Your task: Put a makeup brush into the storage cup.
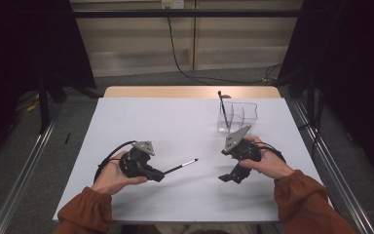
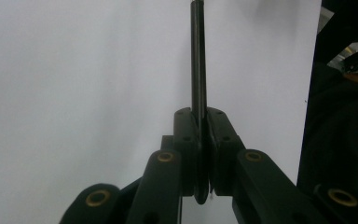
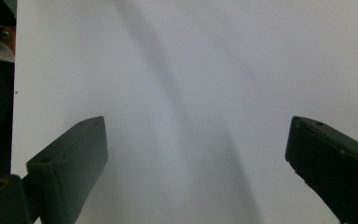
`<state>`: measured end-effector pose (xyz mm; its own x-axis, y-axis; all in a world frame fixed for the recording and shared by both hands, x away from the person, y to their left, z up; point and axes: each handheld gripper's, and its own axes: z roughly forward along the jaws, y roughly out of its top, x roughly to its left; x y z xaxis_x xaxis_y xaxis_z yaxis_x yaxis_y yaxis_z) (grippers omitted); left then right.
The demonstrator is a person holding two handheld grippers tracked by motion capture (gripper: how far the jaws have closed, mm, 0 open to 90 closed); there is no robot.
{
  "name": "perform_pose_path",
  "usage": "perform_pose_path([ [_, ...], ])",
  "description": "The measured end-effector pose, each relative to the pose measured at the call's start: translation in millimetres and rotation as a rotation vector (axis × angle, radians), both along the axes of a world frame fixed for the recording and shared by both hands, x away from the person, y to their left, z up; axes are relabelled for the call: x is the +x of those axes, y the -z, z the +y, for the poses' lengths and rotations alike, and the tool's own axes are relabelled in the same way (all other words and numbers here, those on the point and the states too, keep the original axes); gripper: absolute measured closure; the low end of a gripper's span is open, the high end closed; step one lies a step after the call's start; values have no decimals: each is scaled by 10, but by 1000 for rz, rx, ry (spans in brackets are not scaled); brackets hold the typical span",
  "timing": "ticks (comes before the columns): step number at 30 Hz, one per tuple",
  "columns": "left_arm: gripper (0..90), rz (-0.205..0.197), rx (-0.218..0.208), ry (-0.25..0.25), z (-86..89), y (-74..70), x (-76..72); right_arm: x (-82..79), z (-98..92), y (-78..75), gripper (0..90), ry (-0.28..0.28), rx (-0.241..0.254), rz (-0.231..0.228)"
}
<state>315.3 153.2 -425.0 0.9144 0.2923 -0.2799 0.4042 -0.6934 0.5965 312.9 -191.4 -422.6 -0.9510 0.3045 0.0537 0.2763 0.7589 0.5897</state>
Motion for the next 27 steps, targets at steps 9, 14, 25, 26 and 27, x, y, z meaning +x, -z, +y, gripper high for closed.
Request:
perform_pose_path([
  [9, 839, -11, -45, -24, 102, 32, -45, -58, 20, 79, 50, -2, 30, 14],
  [14, 839, -30, -87, -45, 138, 21, -68, -103, 24, 87, 51, 8, 71, 12],
  [25, 840, -57, -167, -68, 137, -8, -95, -163, -20, 162, 53, 49, 152, -29],
  [26, 840, -60, -171, -70, 137, -10, -96, -164, -24, 161, 53, 55, 162, -33],
  [27, 840, -67, -180, -73, 139, -11, -97, -168, -25, 160, 55, 67, 166, -35],
])
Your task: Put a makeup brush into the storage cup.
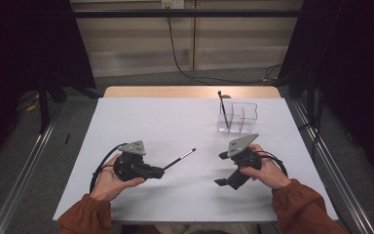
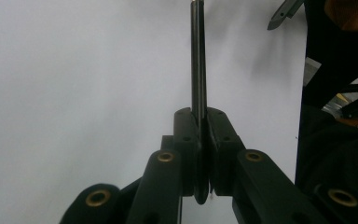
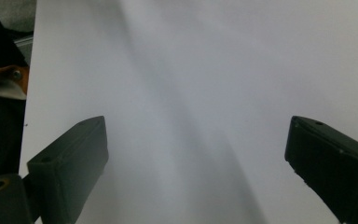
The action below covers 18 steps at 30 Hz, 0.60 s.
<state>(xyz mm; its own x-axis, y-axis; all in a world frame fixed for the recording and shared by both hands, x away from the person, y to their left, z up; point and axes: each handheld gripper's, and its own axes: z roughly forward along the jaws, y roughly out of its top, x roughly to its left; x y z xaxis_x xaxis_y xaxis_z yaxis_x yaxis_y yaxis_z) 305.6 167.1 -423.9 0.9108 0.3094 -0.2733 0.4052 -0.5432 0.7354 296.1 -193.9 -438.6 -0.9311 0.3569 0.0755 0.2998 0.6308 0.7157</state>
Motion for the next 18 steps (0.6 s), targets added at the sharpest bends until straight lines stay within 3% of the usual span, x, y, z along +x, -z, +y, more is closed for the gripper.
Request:
perform_pose_path([
  [6, 840, -32, -30, -25, 4, -2, -19, -24, 9, 15, 49, 9, 13, 2],
  [11, 840, -69, -56, -26, -1, 4, -32, -32, 10, 21, 44, 32, 39, -33],
  [12, 840, -89, -60, -34, -1, 5, -41, -35, 8, 22, 44, 39, 50, -42],
  [18, 840, -120, -118, -42, -16, 6, -71, -58, 17, 35, 44, 53, 134, -57],
])
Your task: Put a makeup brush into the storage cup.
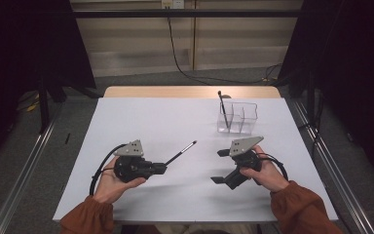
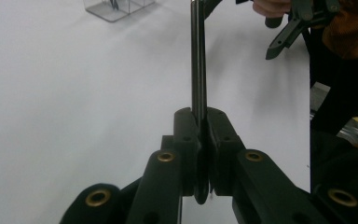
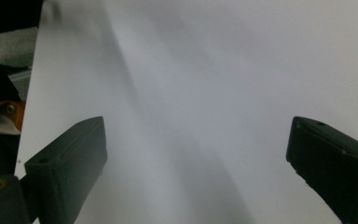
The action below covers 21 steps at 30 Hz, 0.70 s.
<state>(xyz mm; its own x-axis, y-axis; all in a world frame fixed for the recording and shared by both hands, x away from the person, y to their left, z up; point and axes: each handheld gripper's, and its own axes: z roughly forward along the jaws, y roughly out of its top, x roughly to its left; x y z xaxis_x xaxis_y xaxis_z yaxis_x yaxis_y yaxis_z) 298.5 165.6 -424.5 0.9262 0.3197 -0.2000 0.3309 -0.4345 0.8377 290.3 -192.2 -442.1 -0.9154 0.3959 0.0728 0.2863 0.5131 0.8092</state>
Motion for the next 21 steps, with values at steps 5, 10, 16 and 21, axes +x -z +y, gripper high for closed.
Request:
perform_pose_path([
  [5, 840, -15, -35, -1, -21, 16, -13, -28, 44, 16, 44, 13, 45, -33],
  [10, 840, -35, -46, 3, -36, 33, -24, -24, 51, 15, 44, 25, 77, -43],
  [16, 840, -52, -77, 4, -60, 33, -36, -19, 51, 3, 51, 38, 142, -68],
  [21, 840, -66, -104, 7, -78, 32, -44, -12, 49, -34, 78, 46, 200, -69],
])
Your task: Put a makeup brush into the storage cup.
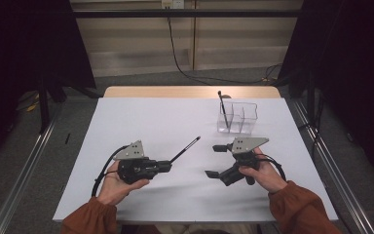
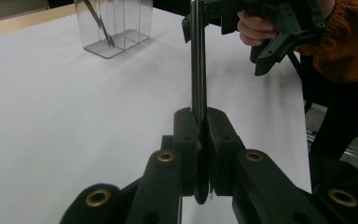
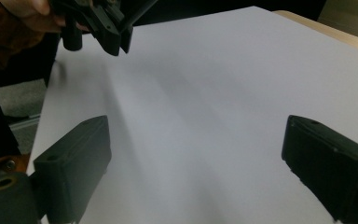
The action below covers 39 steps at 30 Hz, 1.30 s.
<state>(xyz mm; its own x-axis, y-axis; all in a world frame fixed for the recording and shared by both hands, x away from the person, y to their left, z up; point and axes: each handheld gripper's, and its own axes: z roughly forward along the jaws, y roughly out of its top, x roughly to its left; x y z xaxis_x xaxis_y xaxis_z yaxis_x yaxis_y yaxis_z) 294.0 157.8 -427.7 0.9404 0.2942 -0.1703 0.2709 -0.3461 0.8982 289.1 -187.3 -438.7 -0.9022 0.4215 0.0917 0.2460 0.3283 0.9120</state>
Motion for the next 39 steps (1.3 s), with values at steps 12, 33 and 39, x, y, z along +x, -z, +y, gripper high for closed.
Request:
perform_pose_path([
  [12, 840, -33, -34, -4, -40, 2, -4, 9, -6, -136, 80, -15, 124, 15],
  [33, 840, -48, -47, 12, -260, 22, -6, 101, 91, -269, 221, -15, 213, 43],
  [39, 840, -50, -36, 20, -312, 27, -12, 135, 95, -294, 297, -6, 232, 38],
])
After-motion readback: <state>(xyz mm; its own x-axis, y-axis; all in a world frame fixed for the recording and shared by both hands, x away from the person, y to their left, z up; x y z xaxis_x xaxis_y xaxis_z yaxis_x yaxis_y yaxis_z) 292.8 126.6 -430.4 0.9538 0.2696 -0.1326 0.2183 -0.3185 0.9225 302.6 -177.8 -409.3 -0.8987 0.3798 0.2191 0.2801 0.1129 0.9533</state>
